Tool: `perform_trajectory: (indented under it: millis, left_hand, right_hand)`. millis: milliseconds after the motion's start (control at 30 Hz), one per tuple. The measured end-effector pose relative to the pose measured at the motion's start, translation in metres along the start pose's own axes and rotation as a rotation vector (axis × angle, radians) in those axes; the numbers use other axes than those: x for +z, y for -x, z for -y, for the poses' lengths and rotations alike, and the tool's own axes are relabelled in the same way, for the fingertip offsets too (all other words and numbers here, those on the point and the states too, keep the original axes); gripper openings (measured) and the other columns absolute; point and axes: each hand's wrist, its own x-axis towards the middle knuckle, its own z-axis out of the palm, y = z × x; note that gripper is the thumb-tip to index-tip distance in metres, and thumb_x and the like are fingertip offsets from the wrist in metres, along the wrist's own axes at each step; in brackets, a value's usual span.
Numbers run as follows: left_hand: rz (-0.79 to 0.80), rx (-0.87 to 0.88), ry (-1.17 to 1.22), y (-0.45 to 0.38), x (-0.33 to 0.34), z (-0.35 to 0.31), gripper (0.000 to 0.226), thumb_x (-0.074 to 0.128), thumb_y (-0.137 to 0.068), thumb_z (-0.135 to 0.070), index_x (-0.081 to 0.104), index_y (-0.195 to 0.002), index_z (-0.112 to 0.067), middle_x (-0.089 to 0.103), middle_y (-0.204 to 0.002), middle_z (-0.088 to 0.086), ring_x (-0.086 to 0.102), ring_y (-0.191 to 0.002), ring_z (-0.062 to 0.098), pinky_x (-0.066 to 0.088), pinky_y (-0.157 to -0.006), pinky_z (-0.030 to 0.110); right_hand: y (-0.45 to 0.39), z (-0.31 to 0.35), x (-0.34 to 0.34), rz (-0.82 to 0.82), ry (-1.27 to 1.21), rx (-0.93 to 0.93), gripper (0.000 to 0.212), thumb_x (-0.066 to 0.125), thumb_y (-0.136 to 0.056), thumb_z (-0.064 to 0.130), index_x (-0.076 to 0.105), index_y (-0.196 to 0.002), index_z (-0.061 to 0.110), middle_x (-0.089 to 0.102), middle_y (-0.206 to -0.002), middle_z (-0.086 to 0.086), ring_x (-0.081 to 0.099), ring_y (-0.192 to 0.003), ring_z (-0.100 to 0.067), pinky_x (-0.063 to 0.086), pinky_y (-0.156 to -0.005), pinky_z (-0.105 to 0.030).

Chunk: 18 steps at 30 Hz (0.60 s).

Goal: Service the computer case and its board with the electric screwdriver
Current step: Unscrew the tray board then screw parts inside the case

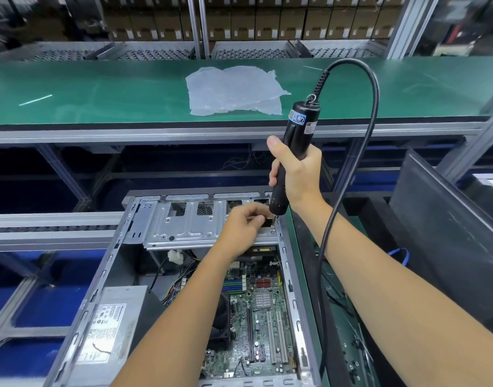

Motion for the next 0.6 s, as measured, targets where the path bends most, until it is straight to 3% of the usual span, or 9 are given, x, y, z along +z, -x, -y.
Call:
perform_trajectory:
  millis: [133,300,400,467,600]
  left_hand:
    - [-0.11,-0.045,-0.007,-0.003,0.004,0.001,0.04,0.046,-0.093,0.002,0.062,-0.079,-0.032,0.067,-0.083,-0.013,0.062,-0.082,0.005,0.049,-0.08,0.024]
    - [-0.051,-0.007,-0.114,0.0,0.007,0.0,0.033,0.056,-0.088,0.0,0.062,-0.074,-0.029,0.065,-0.08,-0.013,0.058,-0.069,-0.007,0.042,-0.062,0.005]
    - [-0.015,0.009,-0.161,0.0,0.006,-0.001,0.033,0.063,-0.083,-0.002,0.06,-0.071,-0.033,0.062,-0.076,-0.016,0.057,-0.067,-0.008,0.041,-0.06,0.003]
    - [-0.002,0.015,-0.186,0.0,0.006,-0.001,0.033,0.064,-0.08,-0.003,0.059,-0.069,-0.034,0.063,-0.075,-0.016,0.057,-0.069,-0.005,0.042,-0.061,0.005]
    - [0.027,-0.007,-0.165,0.001,0.004,0.0,0.028,0.067,-0.077,-0.003,0.06,-0.067,-0.029,0.063,-0.071,-0.01,0.058,-0.065,0.006,0.048,-0.062,0.022]
  right_hand:
    - [0.002,-0.004,-0.001,0.013,0.0,0.01,0.025,0.071,-0.084,0.028,0.055,-0.067,0.017,0.049,-0.047,-0.006,0.046,-0.036,-0.02,0.043,-0.042,-0.028]
    - [0.004,-0.012,-0.001,0.059,0.031,0.014,0.026,0.071,-0.085,0.027,0.057,-0.063,0.021,0.051,-0.047,-0.005,0.047,-0.037,-0.021,0.044,-0.043,-0.027]
    - [0.005,-0.015,0.0,0.088,0.073,0.002,0.028,0.071,-0.085,0.028,0.056,-0.064,0.017,0.051,-0.048,-0.005,0.048,-0.038,-0.022,0.045,-0.045,-0.029]
    - [0.005,-0.016,0.0,0.097,0.091,-0.006,0.029,0.071,-0.085,0.029,0.056,-0.066,0.012,0.052,-0.049,-0.004,0.049,-0.038,-0.021,0.046,-0.045,-0.03]
    - [0.006,-0.016,0.002,0.091,0.093,0.0,0.029,0.07,-0.084,0.029,0.056,-0.069,0.009,0.051,-0.051,-0.005,0.05,-0.04,-0.018,0.047,-0.045,-0.03]
